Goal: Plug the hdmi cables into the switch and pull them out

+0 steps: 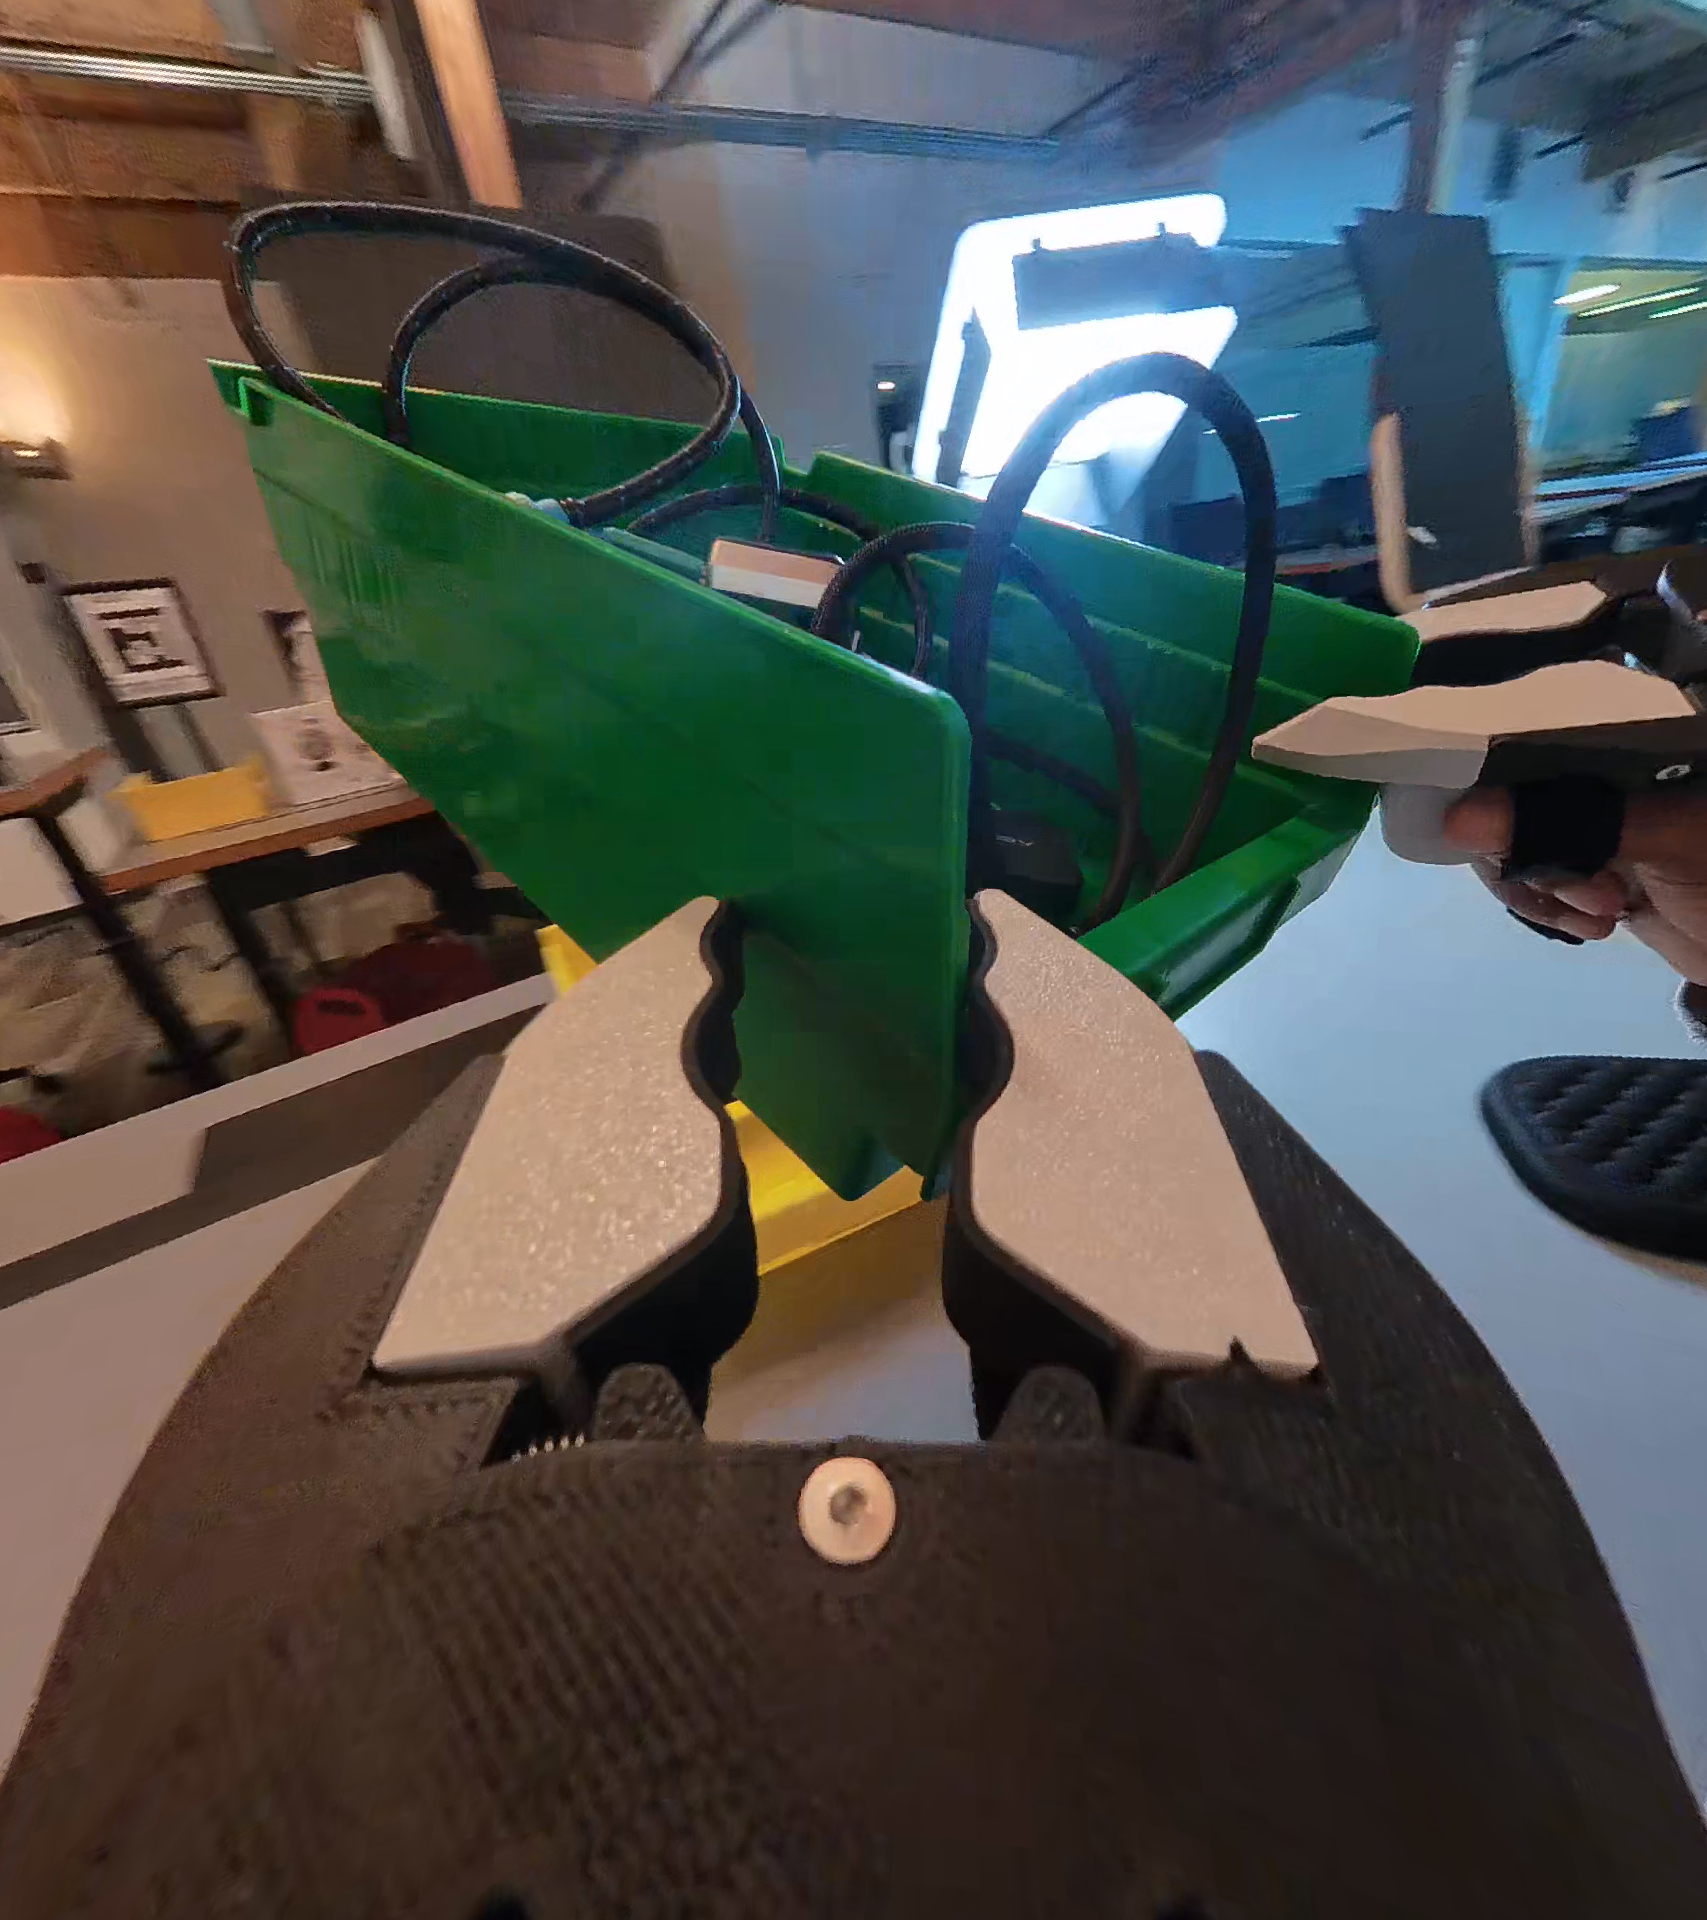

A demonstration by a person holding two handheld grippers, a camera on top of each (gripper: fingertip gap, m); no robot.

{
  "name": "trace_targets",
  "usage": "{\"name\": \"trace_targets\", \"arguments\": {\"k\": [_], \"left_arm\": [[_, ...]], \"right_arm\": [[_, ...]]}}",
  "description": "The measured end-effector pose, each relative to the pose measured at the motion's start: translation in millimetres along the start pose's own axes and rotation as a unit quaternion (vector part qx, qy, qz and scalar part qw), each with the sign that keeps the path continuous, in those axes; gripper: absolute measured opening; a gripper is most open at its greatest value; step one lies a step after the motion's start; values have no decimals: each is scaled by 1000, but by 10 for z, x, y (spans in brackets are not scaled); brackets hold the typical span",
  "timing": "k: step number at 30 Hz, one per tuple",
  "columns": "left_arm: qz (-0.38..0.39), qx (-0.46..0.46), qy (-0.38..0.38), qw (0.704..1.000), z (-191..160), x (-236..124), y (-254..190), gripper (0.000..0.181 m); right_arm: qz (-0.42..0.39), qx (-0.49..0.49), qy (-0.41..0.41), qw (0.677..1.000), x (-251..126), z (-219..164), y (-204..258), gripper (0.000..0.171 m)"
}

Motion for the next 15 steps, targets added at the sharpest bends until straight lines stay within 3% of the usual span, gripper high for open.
{"name": "trace_targets", "arguments": {"k": [4, 8, 15], "left_arm": [[69, 14, 12, 997, 44, -610, 445, 41], [116, -4, 20, 993, -118, -1061, 775, 40], [157, -40, 69, 984, -738, -1191, 1134, 36]], "right_arm": [[79, 1, -26, 997, 623, 152, 495, 19], [161, 18, -19, 987, 1099, 58, 1000, 20], [232, 44, 50, 970, 1490, -500, 1502, 21]]}}
Point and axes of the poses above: each gripper's, where its closed fingertips meet, x out along the fingers, z out of its top, y = z × x across the jaws, the point moved 9 cm from there along -x, back along the fingers, and after that the axes turned 10 degrees about -x, right-handed, at the moved point
